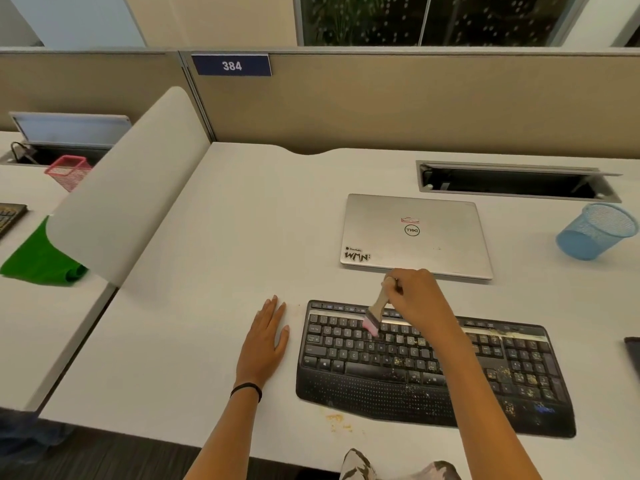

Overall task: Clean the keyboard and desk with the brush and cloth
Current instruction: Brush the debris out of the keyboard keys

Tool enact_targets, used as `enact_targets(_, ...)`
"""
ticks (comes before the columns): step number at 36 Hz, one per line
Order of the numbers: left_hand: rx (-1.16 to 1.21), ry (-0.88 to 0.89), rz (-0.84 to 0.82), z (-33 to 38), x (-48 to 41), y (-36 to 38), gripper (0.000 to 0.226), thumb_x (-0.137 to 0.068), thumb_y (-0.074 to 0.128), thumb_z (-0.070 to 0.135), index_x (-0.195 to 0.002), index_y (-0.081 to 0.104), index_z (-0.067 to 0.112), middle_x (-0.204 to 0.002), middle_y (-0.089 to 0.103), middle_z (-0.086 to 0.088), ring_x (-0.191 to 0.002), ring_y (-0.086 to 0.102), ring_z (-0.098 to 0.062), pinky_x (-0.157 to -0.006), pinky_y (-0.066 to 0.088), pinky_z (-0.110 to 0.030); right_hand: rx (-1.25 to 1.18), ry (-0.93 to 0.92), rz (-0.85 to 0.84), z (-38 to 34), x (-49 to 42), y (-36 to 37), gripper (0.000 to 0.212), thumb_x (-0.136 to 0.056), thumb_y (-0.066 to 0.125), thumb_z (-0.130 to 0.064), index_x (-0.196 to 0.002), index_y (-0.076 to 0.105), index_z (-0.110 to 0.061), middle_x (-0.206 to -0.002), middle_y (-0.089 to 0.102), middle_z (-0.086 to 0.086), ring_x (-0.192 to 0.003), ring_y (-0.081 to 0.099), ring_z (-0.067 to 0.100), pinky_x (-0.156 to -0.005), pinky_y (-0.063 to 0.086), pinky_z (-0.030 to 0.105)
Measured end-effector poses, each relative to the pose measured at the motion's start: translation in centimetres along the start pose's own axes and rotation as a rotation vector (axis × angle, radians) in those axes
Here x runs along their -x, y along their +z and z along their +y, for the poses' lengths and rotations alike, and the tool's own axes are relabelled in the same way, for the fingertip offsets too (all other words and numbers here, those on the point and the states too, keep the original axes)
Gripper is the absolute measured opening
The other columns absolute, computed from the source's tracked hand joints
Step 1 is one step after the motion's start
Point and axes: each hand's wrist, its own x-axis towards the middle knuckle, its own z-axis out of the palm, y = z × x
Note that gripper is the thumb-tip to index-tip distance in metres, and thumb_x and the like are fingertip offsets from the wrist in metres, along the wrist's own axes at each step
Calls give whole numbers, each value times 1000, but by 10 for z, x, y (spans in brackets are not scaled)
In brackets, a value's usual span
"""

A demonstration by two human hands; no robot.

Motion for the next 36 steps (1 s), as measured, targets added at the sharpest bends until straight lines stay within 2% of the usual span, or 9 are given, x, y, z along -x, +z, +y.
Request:
enact_targets(6,12,4,11,0,0,0,65,-92,18,52,-149,22,22,-155,8,12,-143,1,-1,-117,6,-24,-20,131,165,-2,-1,14,26,-95,39,-12,-82,59,-4,-58,48,2,-47,33,9,-46,27,24)
enact_targets(10,9,4,9,0,0,0,64,-93,19,52,-149,21,23,-156,8,12,-143,-1,1,-115,0,-16,-41,108,230,-4,-2,11,24,-93,41,-10,-78,59,-8,-51,40,-5,-44,32,7,-45,24,23)
enact_targets(13,9,1,8,0,0,0,63,-93,19,51,-149,22,22,-156,9,12,-143,0,1,-114,-2,-13,-54,98,194,-6,-2,8,23,-91,43,-10,-76,59,-10,-55,50,-1,-46,36,8,-49,29,24)
enact_targets(16,12,5,15,1,0,-1,64,-92,20,50,-149,23,21,-156,10,11,-143,2,-1,-114,0,-15,6,83,90,-8,-1,6,17,-91,44,-11,-87,61,-12,-64,58,2,-50,43,10,-52,33,25)
enact_targets(20,9,3,10,2,0,-1,65,-92,18,52,-149,22,22,-155,8,12,-143,0,0,-114,-2,-14,165,73,-66,-7,0,4,21,-91,43,-13,-94,64,-14,-81,66,1,-70,60,16,-65,47,29)
enact_targets(22,9,3,7,1,0,-1,65,-92,18,52,-149,21,22,-155,7,12,-142,-1,2,-113,-3,-13,199,75,-93,-7,0,2,21,-91,43,-13,-94,64,-14,-86,67,1,-72,61,16,-67,47,28)
enact_targets(25,8,0,6,2,0,-2,65,-92,17,52,-149,20,22,-155,7,12,-142,-2,2,-113,-3,-13,212,80,-70,-5,0,0,21,-91,44,-13,-92,65,-14,-82,67,1,-70,61,17,-67,48,29)
enact_targets(31,7,-1,4,2,0,-1,66,-92,17,53,-149,20,22,-155,7,12,-143,1,-2,-116,4,-22,221,89,-76,-1,0,4,23,-93,41,-13,-93,64,-13,-78,66,1,-69,60,16,-65,45,27)
enact_targets(36,0,-6,-9,2,-1,-2,65,-91,16,53,-149,18,24,-155,5,13,-142,-4,2,-112,-6,-11,179,66,-150,-2,3,-4,21,-97,41,-19,-98,62,-15,-86,66,0,-77,60,16,-66,44,28)
